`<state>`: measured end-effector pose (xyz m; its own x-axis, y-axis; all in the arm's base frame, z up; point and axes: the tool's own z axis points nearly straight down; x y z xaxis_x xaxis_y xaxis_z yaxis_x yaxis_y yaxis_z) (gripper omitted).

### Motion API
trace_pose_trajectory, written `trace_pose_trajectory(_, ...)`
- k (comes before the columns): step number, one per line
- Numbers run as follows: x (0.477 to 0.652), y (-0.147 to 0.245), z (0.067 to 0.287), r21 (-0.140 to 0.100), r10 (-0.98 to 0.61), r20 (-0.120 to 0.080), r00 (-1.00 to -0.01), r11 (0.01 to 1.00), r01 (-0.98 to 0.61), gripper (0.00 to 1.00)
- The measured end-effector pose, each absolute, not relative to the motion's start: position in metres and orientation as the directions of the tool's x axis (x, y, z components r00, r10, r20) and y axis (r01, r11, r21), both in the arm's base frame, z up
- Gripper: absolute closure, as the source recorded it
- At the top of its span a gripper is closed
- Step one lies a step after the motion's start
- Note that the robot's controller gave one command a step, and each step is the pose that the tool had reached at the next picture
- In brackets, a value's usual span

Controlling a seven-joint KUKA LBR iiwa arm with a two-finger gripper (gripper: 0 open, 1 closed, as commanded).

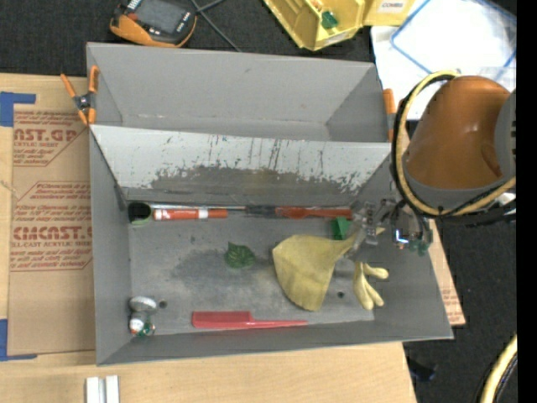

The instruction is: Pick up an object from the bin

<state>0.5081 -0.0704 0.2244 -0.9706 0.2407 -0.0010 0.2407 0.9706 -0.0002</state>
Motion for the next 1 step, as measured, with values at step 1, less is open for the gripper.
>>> trace_pose_trajectory(1,0.5020,-0.0619,0.1365,-0.001,0.086,0.001,-0.996,0.996,0.086,1.00)
